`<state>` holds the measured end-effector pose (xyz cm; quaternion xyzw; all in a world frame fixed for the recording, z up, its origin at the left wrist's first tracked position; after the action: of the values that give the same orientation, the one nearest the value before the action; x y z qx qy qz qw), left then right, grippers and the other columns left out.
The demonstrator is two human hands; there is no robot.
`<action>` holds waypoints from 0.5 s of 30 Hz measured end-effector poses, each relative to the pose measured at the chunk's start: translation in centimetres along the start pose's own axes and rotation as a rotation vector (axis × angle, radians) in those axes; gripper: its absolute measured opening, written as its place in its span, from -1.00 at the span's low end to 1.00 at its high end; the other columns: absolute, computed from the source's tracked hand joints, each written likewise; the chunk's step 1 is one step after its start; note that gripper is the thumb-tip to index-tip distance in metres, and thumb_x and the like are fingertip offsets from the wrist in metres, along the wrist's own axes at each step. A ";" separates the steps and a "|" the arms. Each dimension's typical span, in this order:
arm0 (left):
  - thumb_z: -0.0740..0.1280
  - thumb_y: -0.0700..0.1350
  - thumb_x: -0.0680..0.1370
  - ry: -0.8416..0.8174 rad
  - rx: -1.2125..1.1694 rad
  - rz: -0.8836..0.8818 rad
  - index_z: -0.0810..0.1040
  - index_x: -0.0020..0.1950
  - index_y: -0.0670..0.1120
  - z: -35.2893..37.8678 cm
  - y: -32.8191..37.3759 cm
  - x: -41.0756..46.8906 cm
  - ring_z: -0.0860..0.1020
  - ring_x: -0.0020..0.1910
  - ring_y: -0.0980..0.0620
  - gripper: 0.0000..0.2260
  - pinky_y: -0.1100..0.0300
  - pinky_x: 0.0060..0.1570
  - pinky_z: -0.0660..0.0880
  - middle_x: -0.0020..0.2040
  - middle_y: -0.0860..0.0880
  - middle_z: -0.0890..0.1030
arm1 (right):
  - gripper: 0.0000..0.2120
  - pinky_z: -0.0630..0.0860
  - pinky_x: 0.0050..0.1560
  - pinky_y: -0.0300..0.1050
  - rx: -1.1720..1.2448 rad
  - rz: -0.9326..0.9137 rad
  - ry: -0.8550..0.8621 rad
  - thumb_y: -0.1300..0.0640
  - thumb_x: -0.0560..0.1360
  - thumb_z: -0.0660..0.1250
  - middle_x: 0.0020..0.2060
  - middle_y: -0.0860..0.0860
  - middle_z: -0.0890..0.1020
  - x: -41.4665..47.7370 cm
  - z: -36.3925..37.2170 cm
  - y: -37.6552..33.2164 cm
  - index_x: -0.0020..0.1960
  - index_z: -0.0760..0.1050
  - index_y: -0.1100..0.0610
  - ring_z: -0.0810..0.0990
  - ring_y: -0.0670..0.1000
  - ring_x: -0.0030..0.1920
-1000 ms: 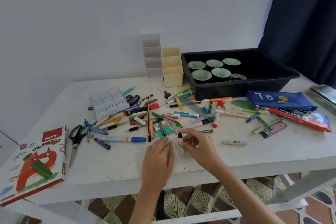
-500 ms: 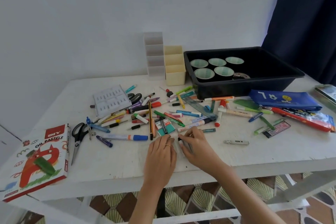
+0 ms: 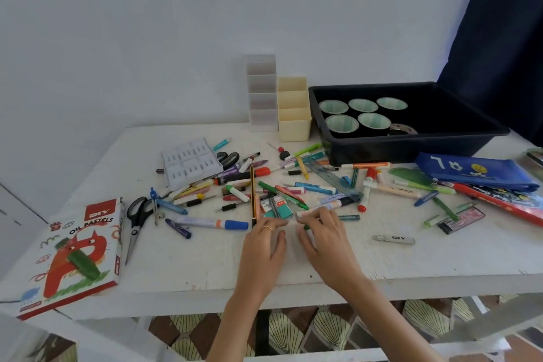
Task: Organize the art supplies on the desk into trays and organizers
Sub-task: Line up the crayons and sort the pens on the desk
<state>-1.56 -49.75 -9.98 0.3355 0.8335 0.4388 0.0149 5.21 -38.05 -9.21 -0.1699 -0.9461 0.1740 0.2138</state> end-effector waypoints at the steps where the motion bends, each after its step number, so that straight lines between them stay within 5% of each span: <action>1: 0.20 -0.12 0.60 0.012 -0.046 -0.030 0.52 0.19 -0.02 -0.6 0.0 0.2 0.39 0.13 0.35 -0.79 0.52 0.17 0.29 0.15 0.14 0.48 | -0.76 0.40 0.12 -0.10 0.034 0.012 -0.014 0.09 0.57 0.21 0.01 0.00 0.46 0.5 0.0 -0.3 0.19 0.52 0.12 0.41 0.00 0.05; 5: 0.21 -0.16 0.59 0.072 -0.095 -0.052 0.54 0.14 -0.03 -2.9 -0.2 1.1 0.48 0.04 0.27 -0.82 0.53 0.01 0.35 0.07 0.11 0.54 | -0.77 0.35 0.11 -0.16 0.087 -0.009 -0.066 0.08 0.60 0.15 -0.01 -0.05 0.45 3.0 0.7 -2.0 0.15 0.52 0.09 0.37 -0.06 0.02; 15: 0.23 -0.28 0.55 0.279 0.028 -0.142 0.57 0.07 -0.09 -9.6 -6.0 3.6 0.48 0.09 0.15 -0.81 0.34 0.11 0.39 0.04 0.05 0.57 | -0.77 0.30 0.07 -0.29 0.180 -0.051 -0.172 0.14 0.58 0.20 0.04 0.00 0.48 9.7 5.4 -7.7 0.19 0.52 0.10 0.38 -0.07 0.06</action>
<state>-10.67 -56.98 -7.61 0.2116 0.8551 0.4673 -0.0750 -7.46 -42.43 -7.36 -0.1105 -0.9455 0.2665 0.1508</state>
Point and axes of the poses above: each hand's wrist, its own x-axis towards the middle knuckle, its own z-axis out of the palm, y = z × x, the point moved 4 cm from there along x, towards the middle knuckle
